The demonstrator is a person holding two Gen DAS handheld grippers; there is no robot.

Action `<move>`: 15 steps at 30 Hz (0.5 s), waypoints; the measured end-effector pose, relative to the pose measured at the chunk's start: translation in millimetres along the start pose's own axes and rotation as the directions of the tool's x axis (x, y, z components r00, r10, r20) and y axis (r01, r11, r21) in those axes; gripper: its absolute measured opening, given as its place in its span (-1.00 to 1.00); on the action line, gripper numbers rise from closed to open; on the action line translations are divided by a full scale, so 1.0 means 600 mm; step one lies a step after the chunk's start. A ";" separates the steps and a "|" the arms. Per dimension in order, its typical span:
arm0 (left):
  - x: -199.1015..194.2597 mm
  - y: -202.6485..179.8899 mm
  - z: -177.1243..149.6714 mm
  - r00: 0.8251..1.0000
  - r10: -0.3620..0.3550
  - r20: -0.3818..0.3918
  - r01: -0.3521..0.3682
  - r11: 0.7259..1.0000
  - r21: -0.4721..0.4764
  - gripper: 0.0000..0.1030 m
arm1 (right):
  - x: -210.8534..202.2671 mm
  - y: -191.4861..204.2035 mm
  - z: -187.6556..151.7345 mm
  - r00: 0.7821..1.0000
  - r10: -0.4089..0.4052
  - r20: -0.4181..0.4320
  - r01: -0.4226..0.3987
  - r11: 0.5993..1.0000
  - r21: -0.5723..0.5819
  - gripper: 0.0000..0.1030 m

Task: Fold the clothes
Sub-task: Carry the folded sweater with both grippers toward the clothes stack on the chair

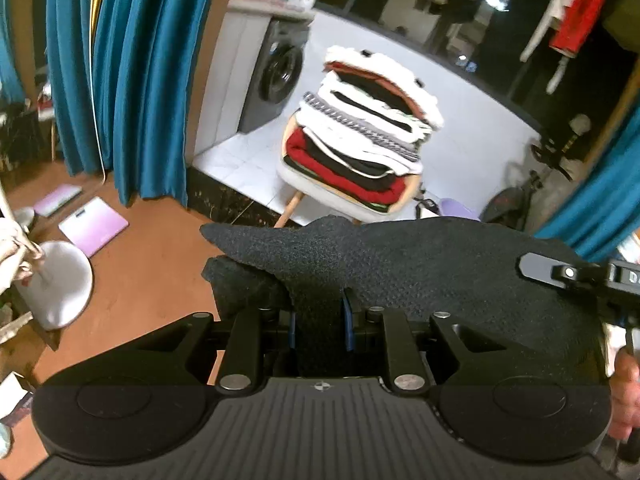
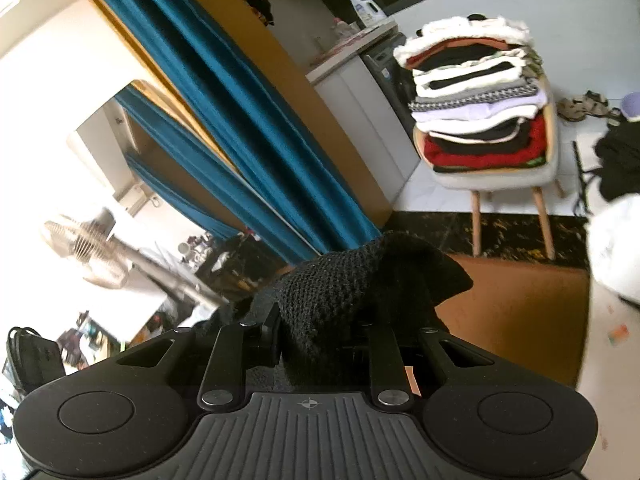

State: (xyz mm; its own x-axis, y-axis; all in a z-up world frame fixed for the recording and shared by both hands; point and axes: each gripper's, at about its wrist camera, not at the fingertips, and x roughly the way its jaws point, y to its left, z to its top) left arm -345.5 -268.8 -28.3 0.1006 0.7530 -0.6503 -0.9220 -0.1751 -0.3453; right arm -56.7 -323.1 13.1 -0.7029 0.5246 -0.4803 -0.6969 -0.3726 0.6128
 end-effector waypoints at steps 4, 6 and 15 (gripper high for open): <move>0.073 -0.006 0.105 1.000 0.003 0.017 -0.004 0.998 0.059 -0.59 | 0.071 -0.017 0.107 1.000 0.015 0.027 -0.015 1.000 -0.023 -0.61; 0.102 -0.011 0.149 0.999 -0.019 0.026 0.017 0.997 0.076 -0.59 | 0.100 -0.027 0.157 0.999 0.017 0.051 -0.016 0.999 -0.036 -0.61; 0.285 -0.022 0.252 0.983 -0.168 -0.068 0.172 0.983 0.060 -0.59 | 0.191 -0.118 0.301 0.990 -0.076 0.117 0.073 0.997 0.030 -0.60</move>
State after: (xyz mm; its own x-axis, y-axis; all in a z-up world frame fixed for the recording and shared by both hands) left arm -372.9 -41.8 -32.5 0.2794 0.7271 -0.6271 -0.9117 -0.0041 -0.4108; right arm -62.1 -98.5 28.1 -0.6266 0.6374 -0.4484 -0.7416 -0.3108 0.5946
